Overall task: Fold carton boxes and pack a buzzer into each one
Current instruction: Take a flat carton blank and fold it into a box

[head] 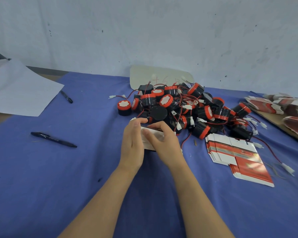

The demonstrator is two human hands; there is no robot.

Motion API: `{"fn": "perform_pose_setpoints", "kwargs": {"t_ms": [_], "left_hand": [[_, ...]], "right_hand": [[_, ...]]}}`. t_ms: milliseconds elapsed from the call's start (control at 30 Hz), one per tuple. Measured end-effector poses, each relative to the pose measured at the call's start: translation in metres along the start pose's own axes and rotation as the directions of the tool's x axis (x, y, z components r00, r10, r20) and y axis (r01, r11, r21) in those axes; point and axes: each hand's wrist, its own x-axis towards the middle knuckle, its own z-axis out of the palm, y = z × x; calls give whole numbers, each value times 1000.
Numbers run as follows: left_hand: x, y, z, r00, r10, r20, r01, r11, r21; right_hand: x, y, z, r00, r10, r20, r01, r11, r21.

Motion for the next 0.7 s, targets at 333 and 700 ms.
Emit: {"fn": "perform_pose_setpoints", "kwargs": {"t_ms": [333, 700], "left_hand": [[1, -1, 2, 996, -83, 34, 85, 995, -60], [7, -3, -1, 995, -86, -55, 89, 994, 59]], "right_hand": [[1, 2, -12, 993, -37, 111, 56, 985, -166], [0, -4, -8, 998, -61, 14, 63, 975, -213]]}}
